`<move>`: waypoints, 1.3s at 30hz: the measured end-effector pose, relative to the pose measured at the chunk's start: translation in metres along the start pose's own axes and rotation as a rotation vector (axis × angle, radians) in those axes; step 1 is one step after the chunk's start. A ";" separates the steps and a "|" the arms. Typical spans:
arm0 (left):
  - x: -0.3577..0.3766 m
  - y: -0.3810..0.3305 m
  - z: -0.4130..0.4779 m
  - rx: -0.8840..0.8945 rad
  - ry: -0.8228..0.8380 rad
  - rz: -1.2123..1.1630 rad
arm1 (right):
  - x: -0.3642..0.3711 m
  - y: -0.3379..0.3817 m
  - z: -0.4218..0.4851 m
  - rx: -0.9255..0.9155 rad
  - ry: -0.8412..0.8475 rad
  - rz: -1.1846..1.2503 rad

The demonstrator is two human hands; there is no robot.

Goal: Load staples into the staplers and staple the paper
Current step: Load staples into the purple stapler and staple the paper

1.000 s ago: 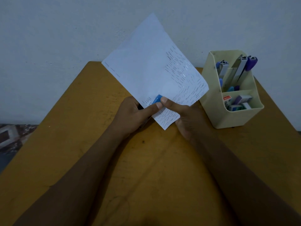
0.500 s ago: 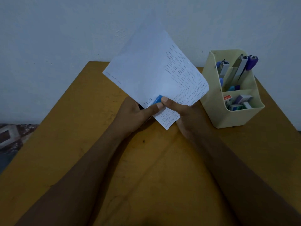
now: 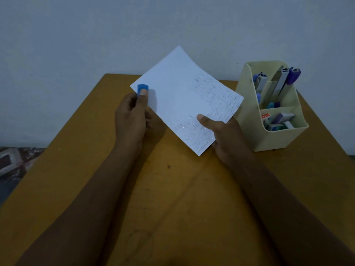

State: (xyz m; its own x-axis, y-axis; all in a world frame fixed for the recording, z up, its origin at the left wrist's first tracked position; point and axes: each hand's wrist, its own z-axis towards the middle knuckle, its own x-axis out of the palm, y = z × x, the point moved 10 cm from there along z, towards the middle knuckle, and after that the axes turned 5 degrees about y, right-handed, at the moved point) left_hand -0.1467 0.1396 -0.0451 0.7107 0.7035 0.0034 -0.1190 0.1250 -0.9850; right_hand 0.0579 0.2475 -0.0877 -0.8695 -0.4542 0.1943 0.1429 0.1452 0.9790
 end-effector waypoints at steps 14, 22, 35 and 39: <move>-0.019 -0.055 -0.002 0.325 -0.052 0.302 | 0.010 0.016 -0.010 0.099 0.149 -0.527; 0.043 -0.031 -0.014 0.181 0.421 0.411 | -0.017 0.038 -0.031 0.112 -0.012 -0.990; 0.106 -0.125 -0.046 0.345 0.486 0.402 | -0.055 0.123 -0.067 -0.076 -0.158 -0.780; 0.135 -0.143 -0.049 0.388 0.534 0.490 | -0.072 0.141 -0.072 -0.127 -0.192 -0.701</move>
State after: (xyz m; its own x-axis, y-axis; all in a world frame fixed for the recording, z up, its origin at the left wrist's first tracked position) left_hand 0.0002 0.1822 0.0882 0.7387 0.3256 -0.5902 -0.6629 0.1920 -0.7237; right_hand 0.1741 0.2375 0.0404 -0.8426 -0.2392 -0.4825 -0.4334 -0.2306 0.8712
